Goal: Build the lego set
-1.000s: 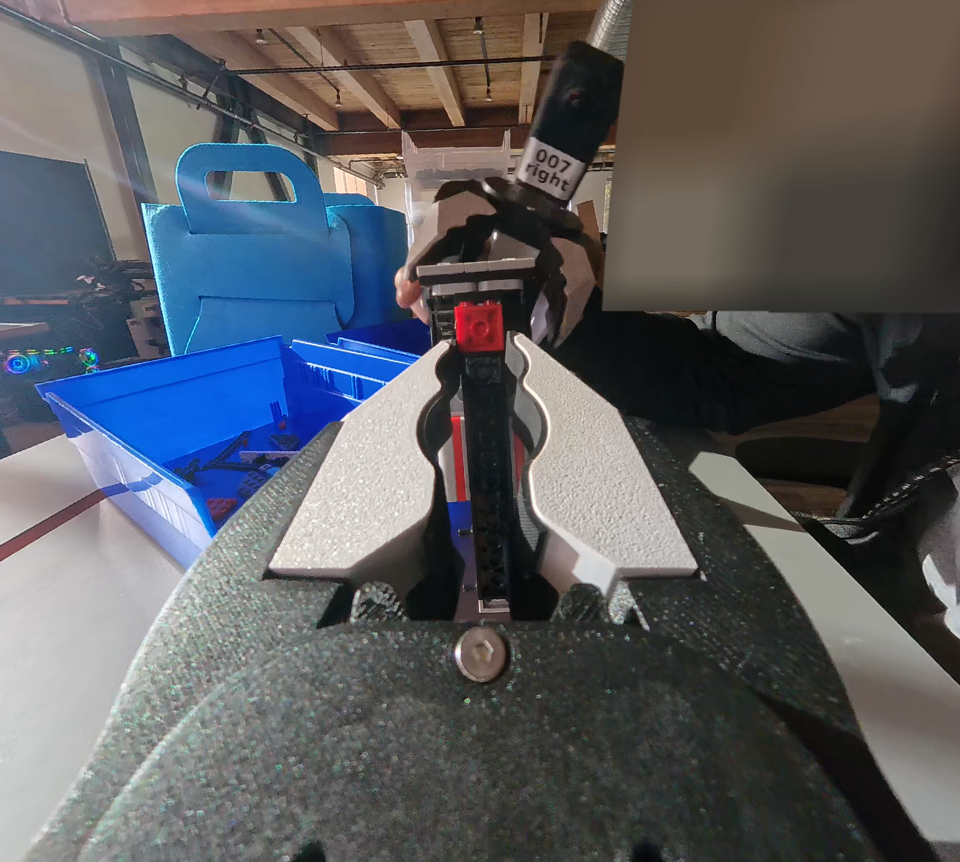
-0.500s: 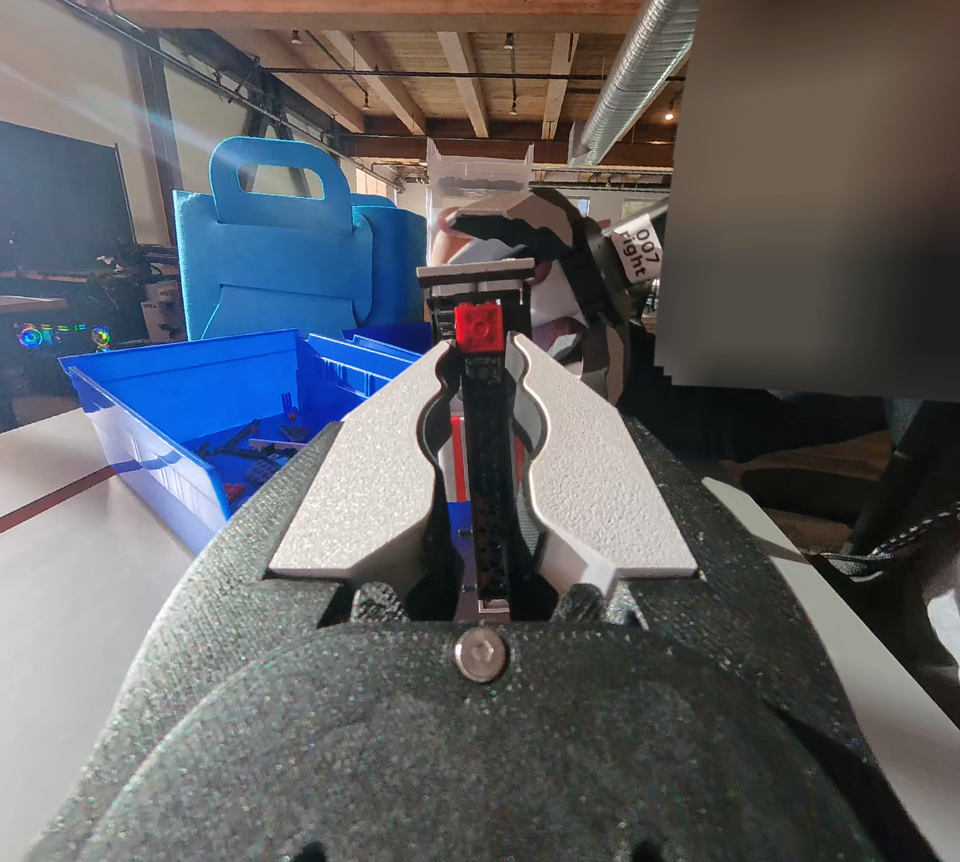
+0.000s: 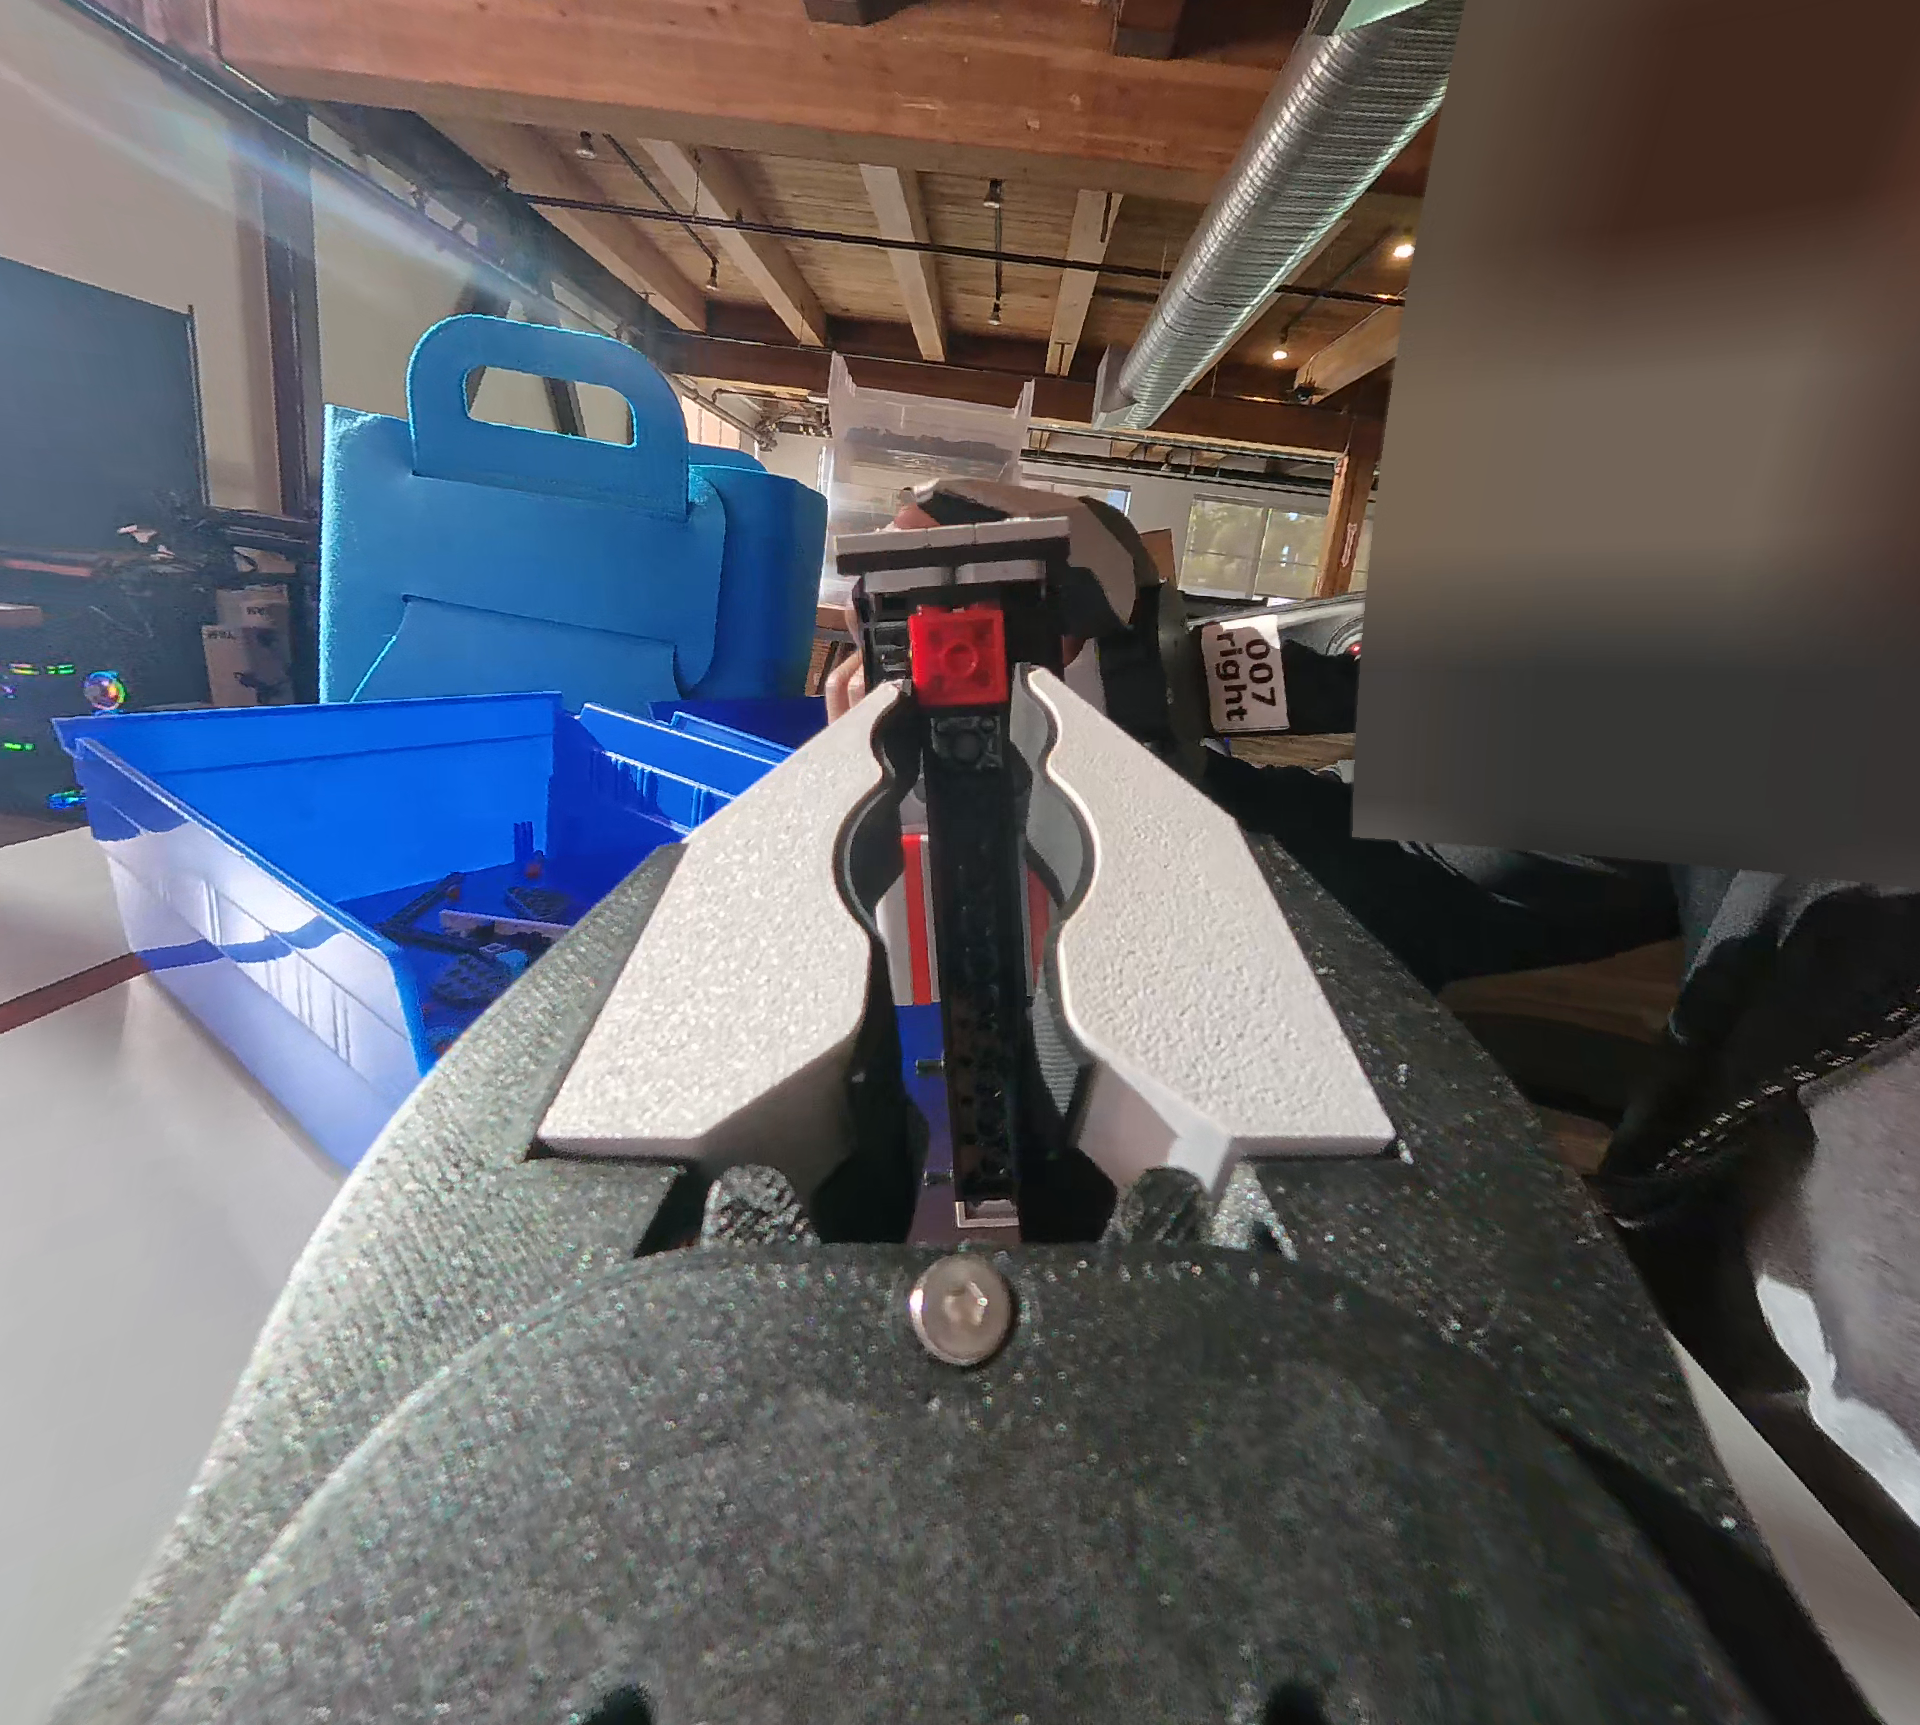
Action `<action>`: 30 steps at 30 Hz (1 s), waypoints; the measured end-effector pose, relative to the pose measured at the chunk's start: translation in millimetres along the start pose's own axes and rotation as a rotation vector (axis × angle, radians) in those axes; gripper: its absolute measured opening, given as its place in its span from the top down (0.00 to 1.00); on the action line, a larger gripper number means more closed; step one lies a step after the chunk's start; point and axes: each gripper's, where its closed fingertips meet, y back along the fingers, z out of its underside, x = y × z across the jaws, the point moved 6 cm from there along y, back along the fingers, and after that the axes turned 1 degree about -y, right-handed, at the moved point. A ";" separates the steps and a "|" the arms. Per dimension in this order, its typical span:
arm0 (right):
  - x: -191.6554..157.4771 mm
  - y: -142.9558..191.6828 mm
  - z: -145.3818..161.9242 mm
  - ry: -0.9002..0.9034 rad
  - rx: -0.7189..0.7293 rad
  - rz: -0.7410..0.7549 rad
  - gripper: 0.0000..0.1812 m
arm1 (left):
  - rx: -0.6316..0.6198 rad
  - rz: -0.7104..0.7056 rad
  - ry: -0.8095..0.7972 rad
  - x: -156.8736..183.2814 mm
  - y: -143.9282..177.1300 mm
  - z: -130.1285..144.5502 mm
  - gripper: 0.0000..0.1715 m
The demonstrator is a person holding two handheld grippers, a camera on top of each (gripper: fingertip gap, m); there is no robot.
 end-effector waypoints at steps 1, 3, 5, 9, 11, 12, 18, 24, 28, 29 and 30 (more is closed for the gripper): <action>-0.8 -0.2 0.6 0.004 -0.002 0.000 0.40 | 0.001 0.005 0.005 0.3 -0.2 0.2 0.90; -2.0 -1.0 1.5 0.004 -0.004 0.003 0.42 | 0.008 0.015 0.016 0.9 -0.2 0.4 0.90; -1.9 -1.1 0.9 -0.004 0.004 0.010 0.44 | 0.016 0.027 0.030 1.5 -0.3 0.7 0.90; -0.5 -0.5 -2.1 -0.018 0.022 0.019 0.45 | 0.030 0.065 0.063 4.0 -1.1 1.5 0.90; -0.2 0.1 -3.4 -0.023 0.031 0.020 0.46 | 0.040 0.078 0.075 5.1 -1.4 1.7 0.90; -0.2 0.3 -4.2 -0.025 0.034 0.017 0.46 | 0.043 0.085 0.082 5.6 -1.4 1.9 0.90; 0.4 2.1 -8.6 -0.028 0.049 0.005 0.46 | 0.050 0.122 0.104 7.9 -1.6 1.7 0.90; -0.1 3.6 -12.2 -0.020 0.054 -0.019 0.46 | 0.036 0.146 0.116 10.2 -3.1 3.5 0.90; -1.4 3.9 -13.3 -0.009 0.051 -0.033 0.47 | 0.030 0.147 0.125 10.1 -3.6 4.2 0.90; -1.7 4.1 -13.5 -0.008 0.051 -0.035 0.47 | 0.030 0.148 0.126 10.3 -3.7 4.3 0.90; -2.1 4.0 -13.4 -0.007 0.050 -0.039 0.48 | 0.029 0.147 0.127 10.1 -3.7 4.3 0.90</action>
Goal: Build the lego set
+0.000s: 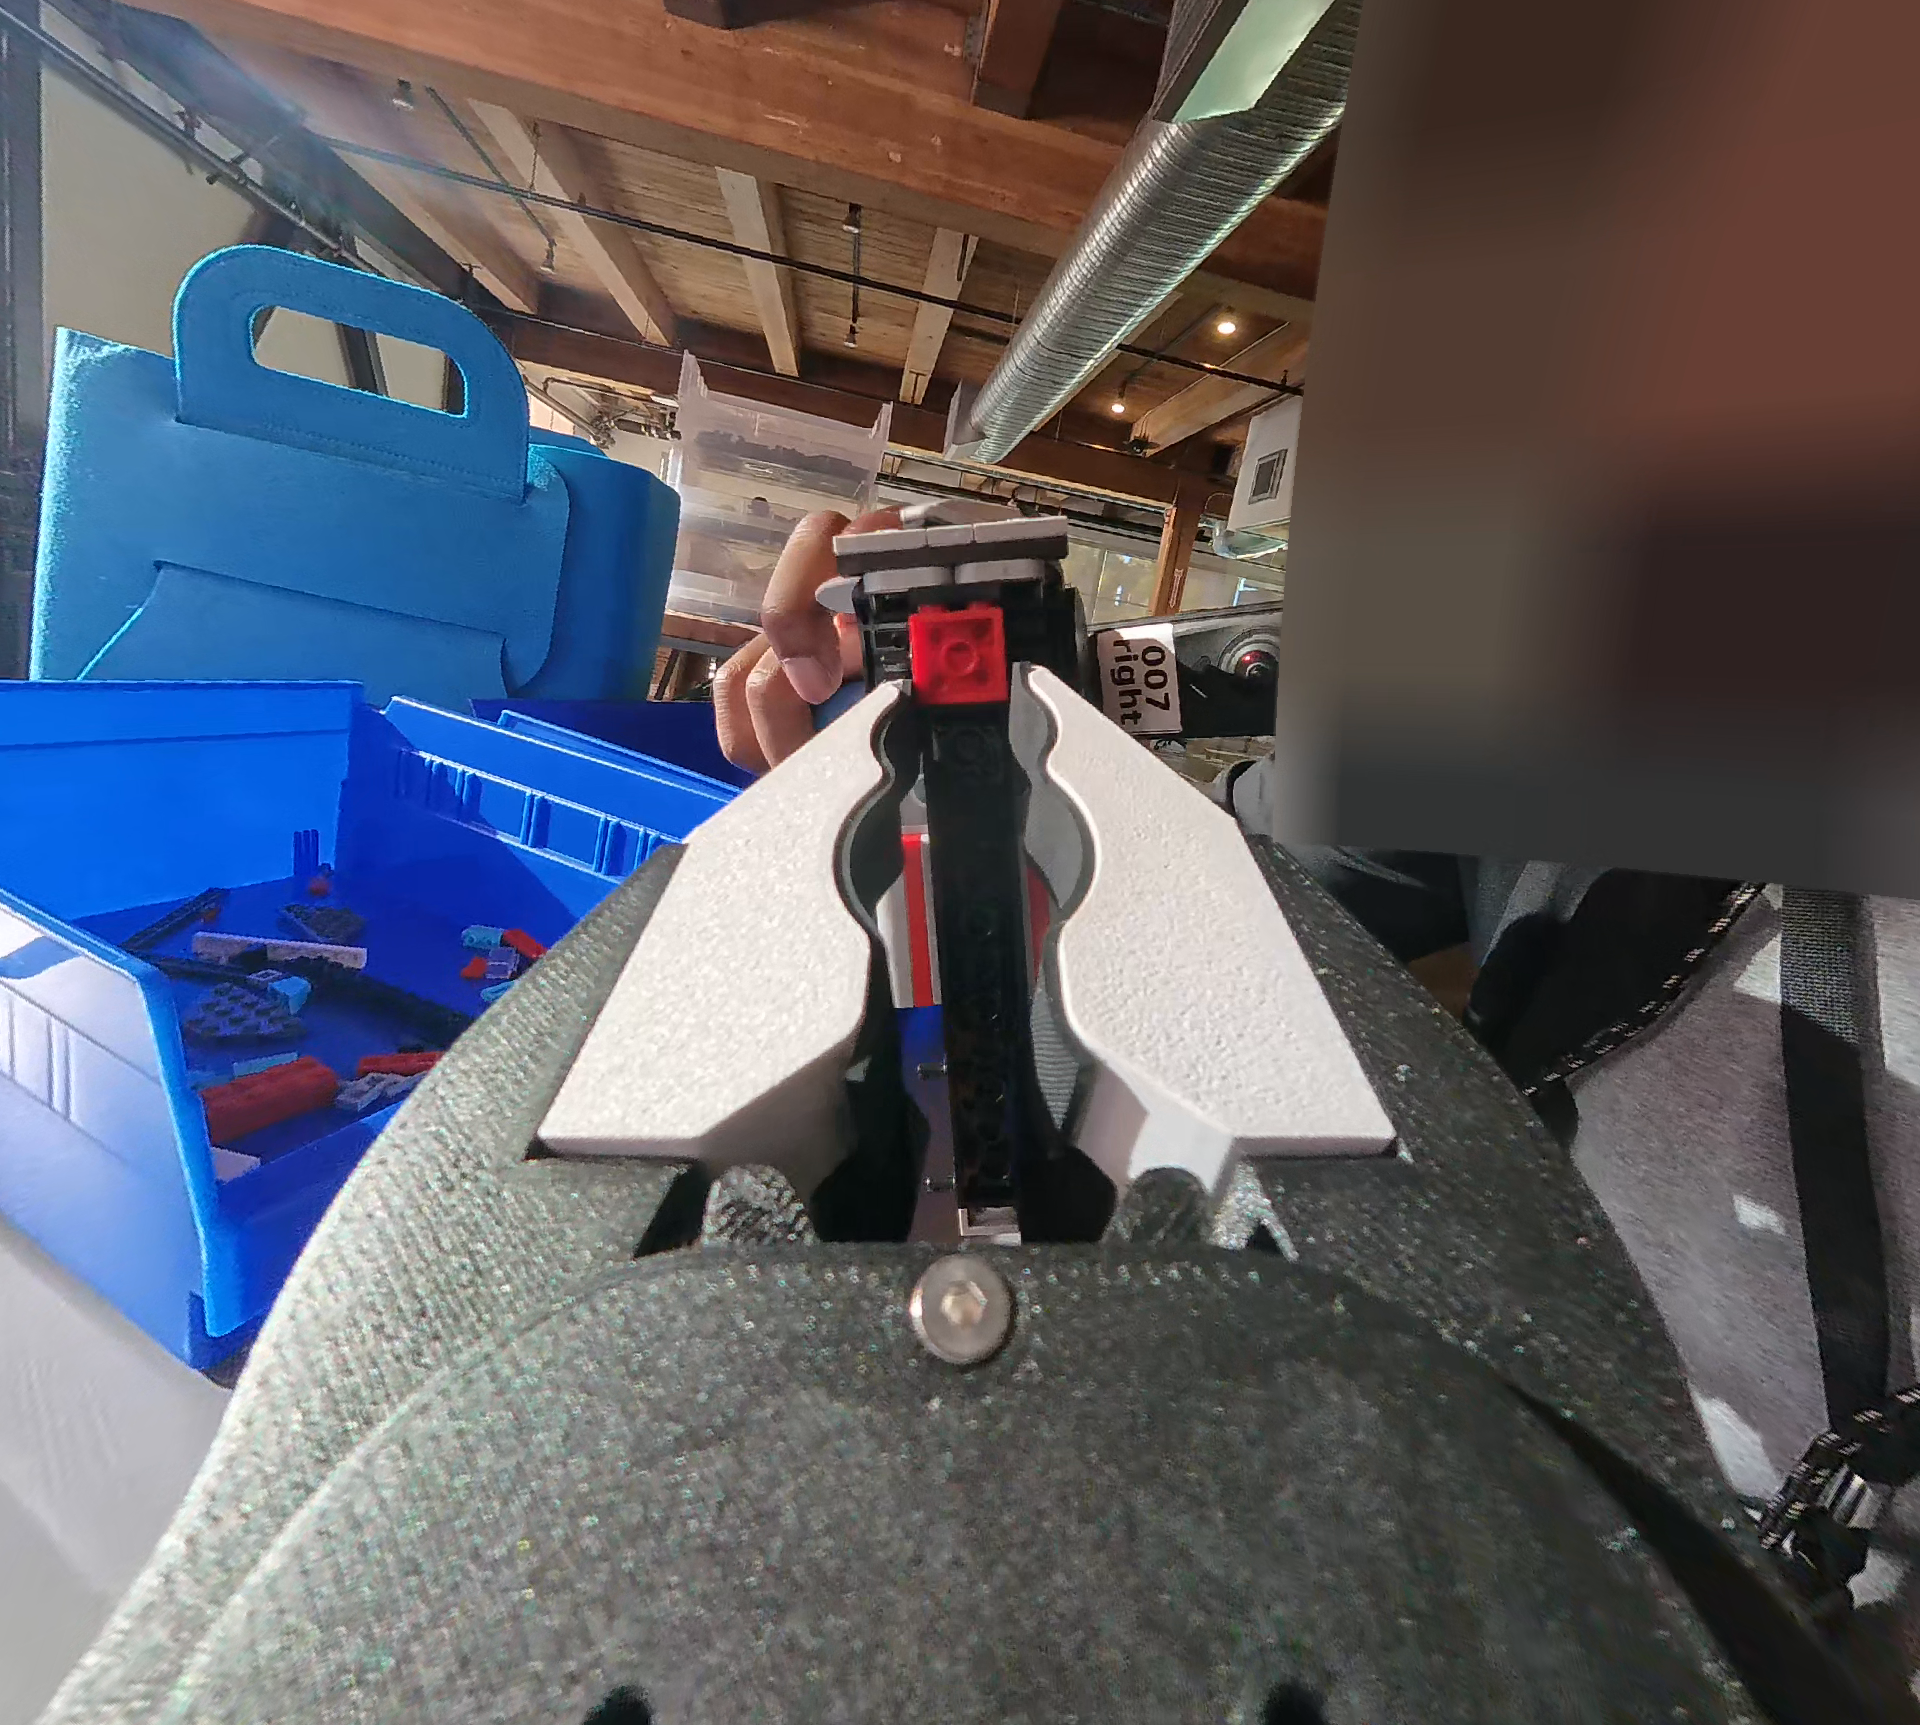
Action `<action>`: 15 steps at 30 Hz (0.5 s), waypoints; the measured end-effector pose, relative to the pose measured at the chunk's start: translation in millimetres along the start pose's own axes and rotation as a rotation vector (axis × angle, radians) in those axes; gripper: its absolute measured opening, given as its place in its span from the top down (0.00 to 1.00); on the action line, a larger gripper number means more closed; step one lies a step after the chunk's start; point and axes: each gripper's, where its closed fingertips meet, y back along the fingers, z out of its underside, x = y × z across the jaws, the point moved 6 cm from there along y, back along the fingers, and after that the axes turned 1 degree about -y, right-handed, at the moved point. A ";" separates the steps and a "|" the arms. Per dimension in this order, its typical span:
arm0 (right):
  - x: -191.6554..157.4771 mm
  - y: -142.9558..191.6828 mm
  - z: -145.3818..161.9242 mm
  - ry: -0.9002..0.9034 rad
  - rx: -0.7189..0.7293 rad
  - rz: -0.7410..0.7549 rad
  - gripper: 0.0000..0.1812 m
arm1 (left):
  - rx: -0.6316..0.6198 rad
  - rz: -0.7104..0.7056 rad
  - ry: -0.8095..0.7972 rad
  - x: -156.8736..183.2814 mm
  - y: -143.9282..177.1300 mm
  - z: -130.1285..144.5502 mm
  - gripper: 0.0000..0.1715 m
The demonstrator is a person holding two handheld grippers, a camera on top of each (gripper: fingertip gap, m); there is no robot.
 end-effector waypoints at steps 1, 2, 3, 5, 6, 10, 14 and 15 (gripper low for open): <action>-0.5 -0.1 0.2 0.001 0.000 -0.003 0.48 | -0.001 -0.001 0.002 -0.2 -0.1 0.1 0.90; -0.6 -0.1 0.4 0.000 -0.001 -0.003 0.48 | -0.002 -0.002 0.003 -0.4 0.0 0.2 0.90; -0.7 -0.1 0.7 0.002 -0.002 -0.003 0.48 | -0.003 -0.003 0.004 -0.5 0.0 0.4 0.90; -0.8 -0.1 1.5 0.003 -0.004 -0.002 0.48 | -0.004 -0.006 0.008 -1.0 0.1 0.5 0.90; -1.0 -0.1 1.9 0.004 -0.005 -0.001 0.48 | -0.004 -0.008 0.009 -1.3 0.1 0.6 0.90; -1.2 0.7 3.0 0.000 -0.006 -0.011 0.48 | -0.010 -0.013 0.017 -2.2 -0.2 1.8 0.90; -1.4 1.2 4.2 -0.001 -0.014 -0.021 0.48 | -0.008 -0.020 0.029 -3.5 -0.3 3.2 0.90; -1.6 1.1 4.5 -0.003 -0.016 -0.023 0.48 | -0.008 -0.021 0.031 -3.9 0.0 3.5 0.90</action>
